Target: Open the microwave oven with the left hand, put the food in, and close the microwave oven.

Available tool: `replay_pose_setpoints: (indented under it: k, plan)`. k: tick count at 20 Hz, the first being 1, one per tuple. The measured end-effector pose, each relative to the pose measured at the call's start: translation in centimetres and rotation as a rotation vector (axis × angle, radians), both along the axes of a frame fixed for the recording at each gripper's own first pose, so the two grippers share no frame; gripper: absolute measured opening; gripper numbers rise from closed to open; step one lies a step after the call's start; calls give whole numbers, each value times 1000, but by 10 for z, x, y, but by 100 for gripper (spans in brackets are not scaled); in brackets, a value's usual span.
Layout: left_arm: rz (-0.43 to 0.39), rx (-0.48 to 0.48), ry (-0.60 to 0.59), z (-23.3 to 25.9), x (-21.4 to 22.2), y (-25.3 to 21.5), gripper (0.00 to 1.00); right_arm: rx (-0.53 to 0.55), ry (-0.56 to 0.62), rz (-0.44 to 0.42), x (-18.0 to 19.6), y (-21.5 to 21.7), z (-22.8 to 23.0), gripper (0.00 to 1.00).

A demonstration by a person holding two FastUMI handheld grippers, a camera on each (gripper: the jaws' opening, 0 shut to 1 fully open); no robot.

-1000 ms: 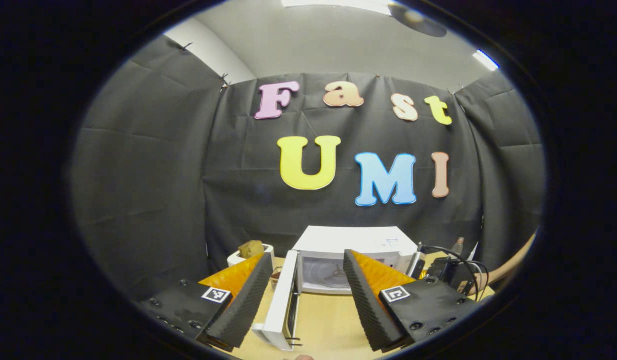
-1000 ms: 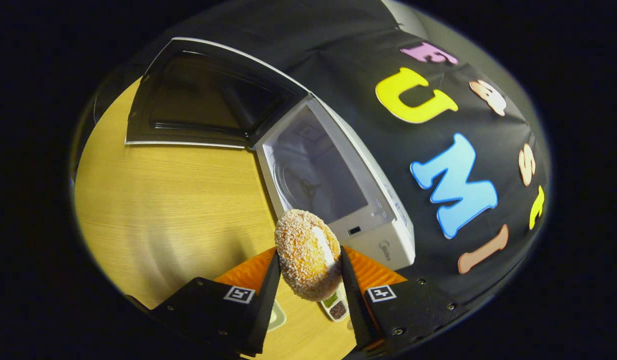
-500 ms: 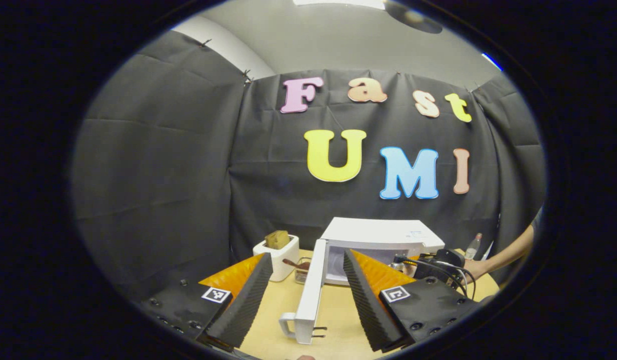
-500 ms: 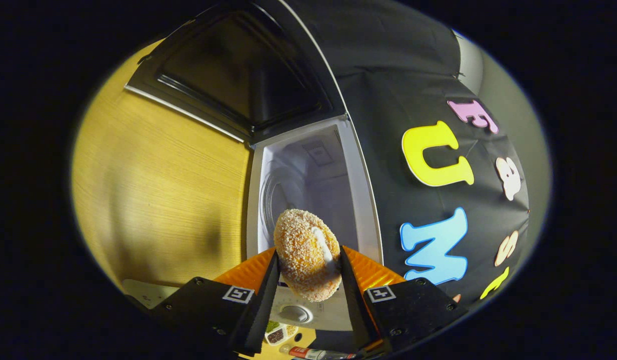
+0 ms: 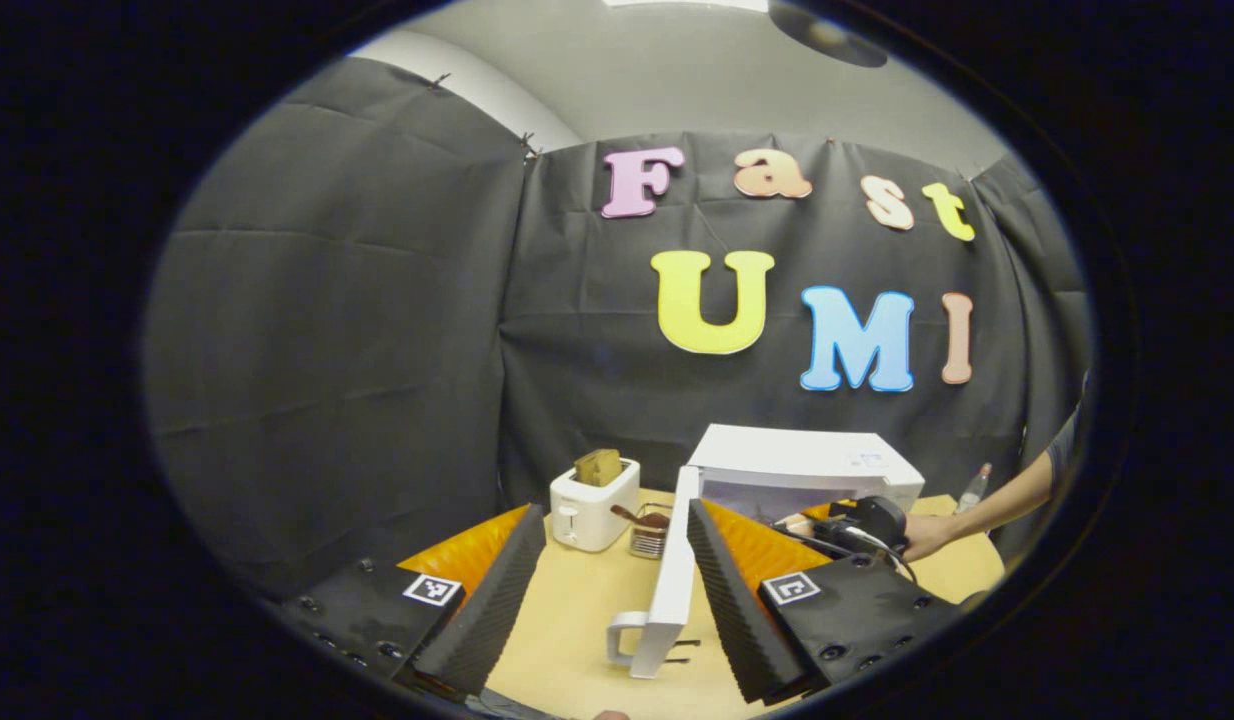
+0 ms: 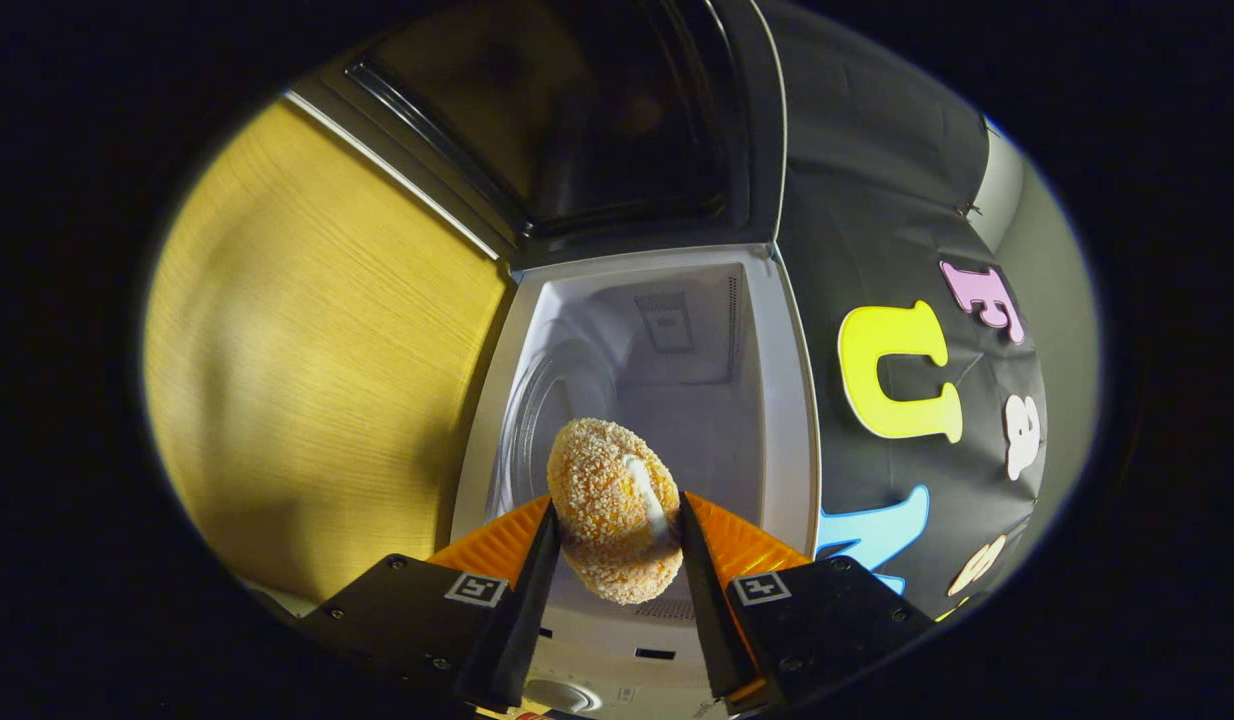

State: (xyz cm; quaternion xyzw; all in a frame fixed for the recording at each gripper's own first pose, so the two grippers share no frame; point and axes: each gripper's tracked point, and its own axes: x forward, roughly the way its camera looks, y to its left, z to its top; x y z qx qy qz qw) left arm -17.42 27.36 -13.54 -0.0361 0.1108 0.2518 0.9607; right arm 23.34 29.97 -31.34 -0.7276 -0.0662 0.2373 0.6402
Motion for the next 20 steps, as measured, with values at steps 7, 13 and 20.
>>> replay_pose_setpoints:
  k: [7, 13, 20]
  plan:
    - [17, -29, 20, -16, 5, 8, 90, -52, -77, 20, 38, 19, -8, 67]
    - [6, -40, 45, -26, 8, 6, 94, -53, -98, 13, 56, 31, -12, 67]
    - [5, -42, 38, -21, 15, 11, 90, -16, 14, -4, 57, 30, -28, 98]
